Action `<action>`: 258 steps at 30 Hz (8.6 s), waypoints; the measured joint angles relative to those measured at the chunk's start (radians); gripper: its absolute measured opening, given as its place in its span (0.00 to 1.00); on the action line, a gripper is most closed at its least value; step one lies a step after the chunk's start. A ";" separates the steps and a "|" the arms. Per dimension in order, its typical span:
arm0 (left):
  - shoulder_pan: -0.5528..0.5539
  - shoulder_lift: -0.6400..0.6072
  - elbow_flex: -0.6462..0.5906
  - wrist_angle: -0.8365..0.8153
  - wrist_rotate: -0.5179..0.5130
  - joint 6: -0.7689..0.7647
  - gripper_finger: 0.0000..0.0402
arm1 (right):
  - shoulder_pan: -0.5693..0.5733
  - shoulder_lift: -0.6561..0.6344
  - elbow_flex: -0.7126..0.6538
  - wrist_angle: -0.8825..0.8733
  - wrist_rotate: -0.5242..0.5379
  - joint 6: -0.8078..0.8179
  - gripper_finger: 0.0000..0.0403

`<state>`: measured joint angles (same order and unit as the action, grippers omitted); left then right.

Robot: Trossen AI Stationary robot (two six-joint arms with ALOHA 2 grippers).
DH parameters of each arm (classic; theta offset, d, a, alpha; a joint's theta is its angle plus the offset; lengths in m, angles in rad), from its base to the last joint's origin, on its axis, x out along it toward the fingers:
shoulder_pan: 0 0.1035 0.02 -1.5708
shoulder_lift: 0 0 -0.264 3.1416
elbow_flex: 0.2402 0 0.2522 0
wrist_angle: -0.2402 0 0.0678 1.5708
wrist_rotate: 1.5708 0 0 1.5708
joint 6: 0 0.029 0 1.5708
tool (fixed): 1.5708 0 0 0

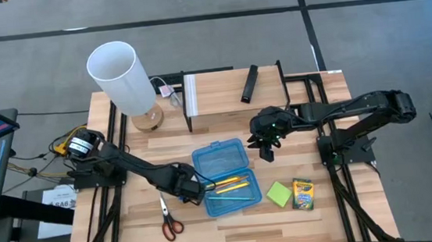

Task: Pack school essentials
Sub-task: Put the blue eraser into the blue supply box, then put the black and silver scissors into the blue supply box

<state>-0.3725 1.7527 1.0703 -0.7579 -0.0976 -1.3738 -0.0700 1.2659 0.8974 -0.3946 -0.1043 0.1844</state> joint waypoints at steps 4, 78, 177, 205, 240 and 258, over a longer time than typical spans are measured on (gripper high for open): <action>0.000 0.000 -0.028 0.009 0.015 -0.013 0.42 | 0.000 0.000 0.000 0.000 0.000 0.000 0.30; 0.000 -0.013 -0.085 0.085 0.020 -0.052 0.07 | -0.019 0.000 0.000 0.039 0.001 -0.026 0.30; -0.225 -0.327 0.020 0.015 -0.333 0.107 0.43 | -0.094 -0.004 0.000 0.088 -0.004 -0.025 0.30; -0.275 -0.328 0.020 0.068 -0.362 0.130 0.43 | -0.053 -0.002 0.000 0.100 -0.003 0.020 0.30; -0.405 -0.304 -0.081 -0.078 -0.010 0.754 0.56 | -0.020 -0.002 0.000 0.143 0.010 0.122 0.30; -0.363 -0.259 -0.096 -0.064 0.059 0.971 0.56 | -0.015 -0.001 0.000 0.150 0.027 0.193 0.30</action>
<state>-0.7357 1.4933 0.9745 -0.8215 -0.0387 -0.4026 -0.0849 1.2646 0.8978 -0.2450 -0.0769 0.3774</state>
